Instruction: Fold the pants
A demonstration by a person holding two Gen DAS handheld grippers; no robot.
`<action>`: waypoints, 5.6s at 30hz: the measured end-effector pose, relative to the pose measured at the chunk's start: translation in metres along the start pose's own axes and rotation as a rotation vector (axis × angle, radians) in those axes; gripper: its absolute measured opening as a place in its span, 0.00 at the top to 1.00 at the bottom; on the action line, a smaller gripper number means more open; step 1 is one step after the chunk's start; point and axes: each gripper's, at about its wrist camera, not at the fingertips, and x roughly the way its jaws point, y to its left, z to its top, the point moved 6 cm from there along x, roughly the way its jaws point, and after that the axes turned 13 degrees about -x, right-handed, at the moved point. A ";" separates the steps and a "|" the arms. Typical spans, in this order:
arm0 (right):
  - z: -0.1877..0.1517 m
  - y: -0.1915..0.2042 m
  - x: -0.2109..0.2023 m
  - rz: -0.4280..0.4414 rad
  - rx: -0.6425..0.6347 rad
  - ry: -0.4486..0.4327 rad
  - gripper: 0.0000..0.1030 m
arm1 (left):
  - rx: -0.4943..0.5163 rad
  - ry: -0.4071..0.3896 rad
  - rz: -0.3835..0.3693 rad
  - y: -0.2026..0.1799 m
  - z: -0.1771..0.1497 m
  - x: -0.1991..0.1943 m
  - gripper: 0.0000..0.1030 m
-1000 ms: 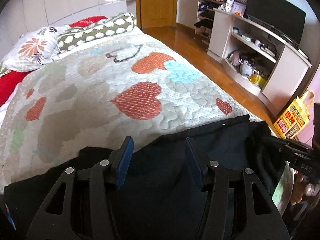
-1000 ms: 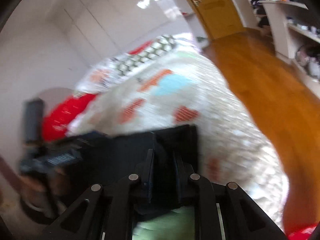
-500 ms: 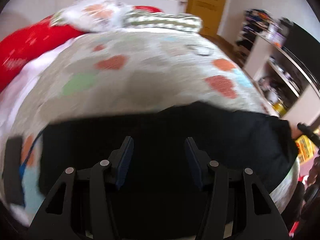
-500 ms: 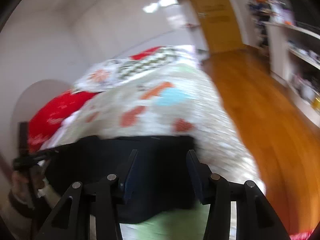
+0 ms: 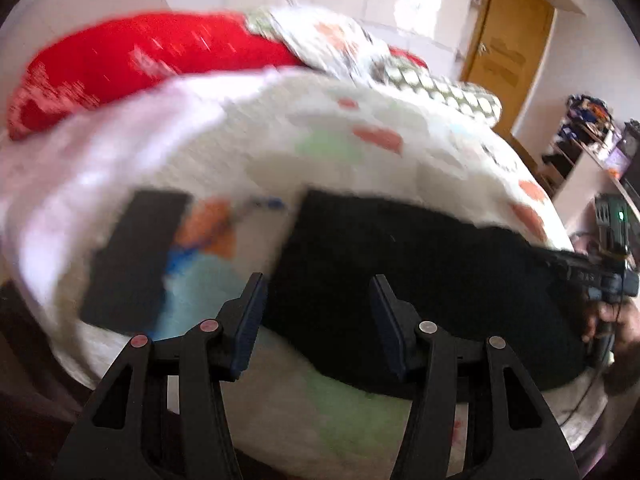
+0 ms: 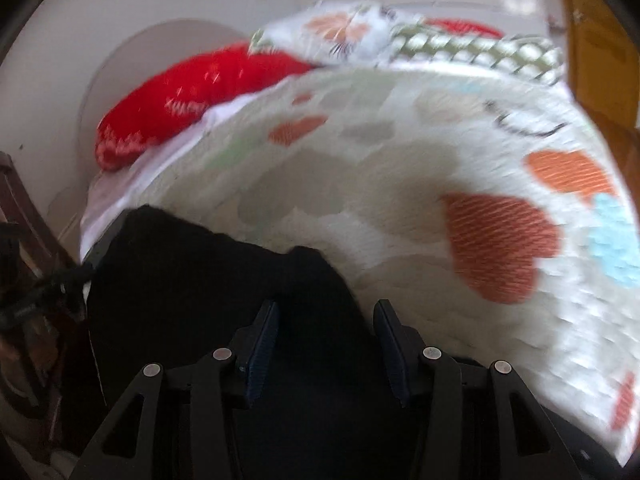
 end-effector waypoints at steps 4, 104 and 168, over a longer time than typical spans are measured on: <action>0.009 0.016 -0.007 -0.016 -0.083 -0.034 0.91 | -0.066 0.022 -0.031 0.019 0.010 0.010 0.29; -0.201 -0.039 -0.212 -0.375 0.501 -0.219 0.55 | 0.491 0.201 -0.268 -0.281 -0.043 0.104 0.33; -0.083 0.053 -0.129 -0.149 0.232 -0.236 0.37 | 0.238 0.265 -0.341 -0.196 -0.062 0.045 0.93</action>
